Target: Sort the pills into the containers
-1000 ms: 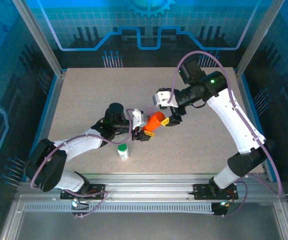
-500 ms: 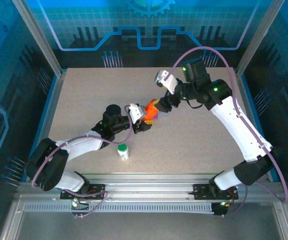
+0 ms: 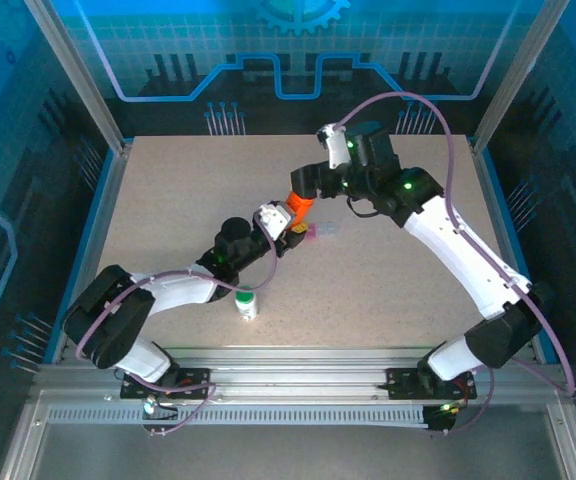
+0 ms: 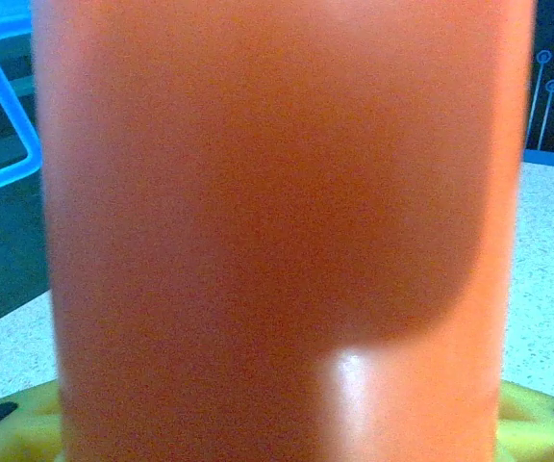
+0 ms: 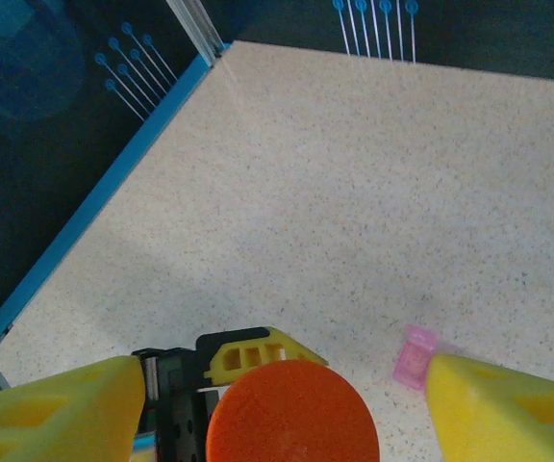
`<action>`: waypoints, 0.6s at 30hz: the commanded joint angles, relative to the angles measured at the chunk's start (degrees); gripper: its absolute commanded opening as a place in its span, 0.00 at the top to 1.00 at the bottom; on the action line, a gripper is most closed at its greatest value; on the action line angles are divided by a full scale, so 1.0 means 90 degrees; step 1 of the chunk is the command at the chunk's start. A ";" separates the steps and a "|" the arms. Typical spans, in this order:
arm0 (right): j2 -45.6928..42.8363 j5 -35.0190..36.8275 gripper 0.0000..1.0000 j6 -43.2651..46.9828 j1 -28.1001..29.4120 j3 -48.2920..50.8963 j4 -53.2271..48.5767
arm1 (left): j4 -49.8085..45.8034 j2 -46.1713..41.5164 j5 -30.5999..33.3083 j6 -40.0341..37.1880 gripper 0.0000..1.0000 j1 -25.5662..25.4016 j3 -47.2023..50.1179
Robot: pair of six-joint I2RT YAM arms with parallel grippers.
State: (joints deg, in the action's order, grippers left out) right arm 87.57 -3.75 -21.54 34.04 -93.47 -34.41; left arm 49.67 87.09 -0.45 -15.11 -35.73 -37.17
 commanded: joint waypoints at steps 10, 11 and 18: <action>0.0300 -0.0060 0.32 -0.0247 0.0133 0.0080 0.0002 | 0.0577 0.0025 0.0262 -0.0113 0.96 -0.0082 -0.0108; 0.0277 -0.0121 0.34 -0.0277 0.0134 0.0130 0.0046 | 0.0593 0.0022 0.0265 -0.0109 0.96 -0.0084 -0.0094; 0.0130 -0.0384 0.40 -0.0383 0.0119 0.0415 0.0187 | 0.0642 0.0014 0.0304 -0.0118 0.96 -0.0090 -0.0089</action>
State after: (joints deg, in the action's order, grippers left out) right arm 90.13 -6.28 -24.43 34.57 -90.83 -33.45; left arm 51.66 87.31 1.37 -15.40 -36.18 -37.17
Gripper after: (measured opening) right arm 0.618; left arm 0.541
